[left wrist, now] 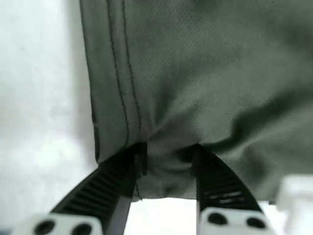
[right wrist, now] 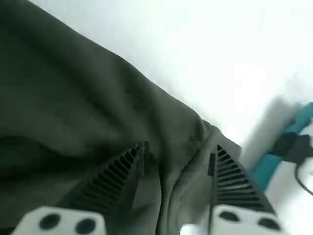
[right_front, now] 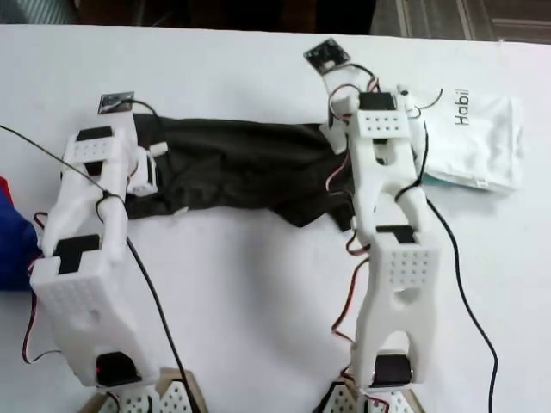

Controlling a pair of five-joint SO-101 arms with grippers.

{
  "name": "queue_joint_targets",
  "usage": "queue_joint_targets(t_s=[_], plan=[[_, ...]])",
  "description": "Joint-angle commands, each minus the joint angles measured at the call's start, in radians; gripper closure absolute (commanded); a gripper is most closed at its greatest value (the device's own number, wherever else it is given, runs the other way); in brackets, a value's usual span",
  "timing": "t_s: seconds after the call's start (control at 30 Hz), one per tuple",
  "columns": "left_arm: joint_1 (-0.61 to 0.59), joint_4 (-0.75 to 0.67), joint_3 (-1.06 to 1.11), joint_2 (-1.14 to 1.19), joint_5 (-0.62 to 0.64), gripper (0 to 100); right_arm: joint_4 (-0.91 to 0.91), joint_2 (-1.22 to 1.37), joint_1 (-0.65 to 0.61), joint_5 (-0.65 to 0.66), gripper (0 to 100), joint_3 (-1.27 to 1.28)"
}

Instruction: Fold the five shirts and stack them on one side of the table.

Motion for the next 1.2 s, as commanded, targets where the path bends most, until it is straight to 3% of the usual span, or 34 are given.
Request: queue_joint_targets(t_s=[0.0, 0.13, 0.4, 0.53, 0.9, 1.17], plan=[[-0.031, -0.041, 0.001, -0.005, -0.005, 83, 0.016, 0.090, 0.012, -0.009, 79.6, -0.144], [-0.031, -0.041, 0.001, -0.005, -0.005, 83, 0.088, 0.219, 0.036, -0.009, 79.7, -0.321], [-0.031, -0.040, 0.001, -0.005, -0.005, 83, -0.061, 0.518, 0.094, -0.008, 79.7, -0.677], [-0.031, -0.040, 0.001, -0.005, -0.005, 83, -0.044, 0.588, 0.117, -0.011, 79.7, -0.796], [-0.031, -0.040, 0.001, -0.005, -0.005, 83, 0.295, 0.453, 0.064, -0.014, 79.5, -1.028], [-0.031, -0.041, 0.001, -0.005, -0.005, 83, 0.575, 0.403, -0.110, -0.009, 79.4, -1.026]])
